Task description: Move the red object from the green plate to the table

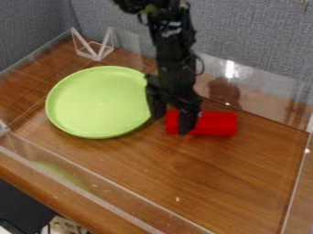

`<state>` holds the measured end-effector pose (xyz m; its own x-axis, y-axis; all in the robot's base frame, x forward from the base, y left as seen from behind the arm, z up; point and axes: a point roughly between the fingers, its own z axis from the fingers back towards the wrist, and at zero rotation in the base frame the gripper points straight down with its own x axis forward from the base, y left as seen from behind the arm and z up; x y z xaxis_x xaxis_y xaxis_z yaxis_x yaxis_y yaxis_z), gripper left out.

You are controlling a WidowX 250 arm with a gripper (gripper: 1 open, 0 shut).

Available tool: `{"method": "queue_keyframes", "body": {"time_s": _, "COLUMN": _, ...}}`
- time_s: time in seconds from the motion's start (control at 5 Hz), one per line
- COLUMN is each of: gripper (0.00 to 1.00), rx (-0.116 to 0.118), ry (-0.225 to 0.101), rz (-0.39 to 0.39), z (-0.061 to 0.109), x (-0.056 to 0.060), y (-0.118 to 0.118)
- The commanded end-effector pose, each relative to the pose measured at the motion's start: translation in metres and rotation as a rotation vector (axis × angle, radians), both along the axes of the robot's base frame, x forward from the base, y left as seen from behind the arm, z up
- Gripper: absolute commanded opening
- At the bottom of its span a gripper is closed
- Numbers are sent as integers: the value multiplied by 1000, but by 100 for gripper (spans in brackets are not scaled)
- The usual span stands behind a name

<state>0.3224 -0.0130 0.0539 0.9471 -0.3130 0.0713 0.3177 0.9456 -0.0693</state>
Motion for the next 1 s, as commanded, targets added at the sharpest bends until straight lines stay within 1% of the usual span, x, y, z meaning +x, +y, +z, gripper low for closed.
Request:
{"method": "queue_keyframes", "body": {"time_s": 0.0, "gripper": 100, "rx": 20, "ry": -95, "rz": -15, "z": 42, "x": 10, "y": -5}}
{"method": "queue_keyframes", "body": {"time_s": 0.2, "gripper": 100, "rx": 22, "ry": -116, "rz": 30, "z": 71, "x": 9, "y": -2}}
{"method": "queue_keyframes", "body": {"time_s": 0.4, "gripper": 100, "rx": 0, "ry": -122, "rz": 59, "z": 96, "x": 7, "y": -1}}
{"method": "queue_keyframes", "body": {"time_s": 0.6, "gripper": 100, "rx": -8, "ry": -112, "rz": 77, "z": 83, "x": 5, "y": 0}}
{"method": "queue_keyframes", "body": {"time_s": 0.8, "gripper": 100, "rx": -18, "ry": -101, "rz": 89, "z": 64, "x": 9, "y": -2}}
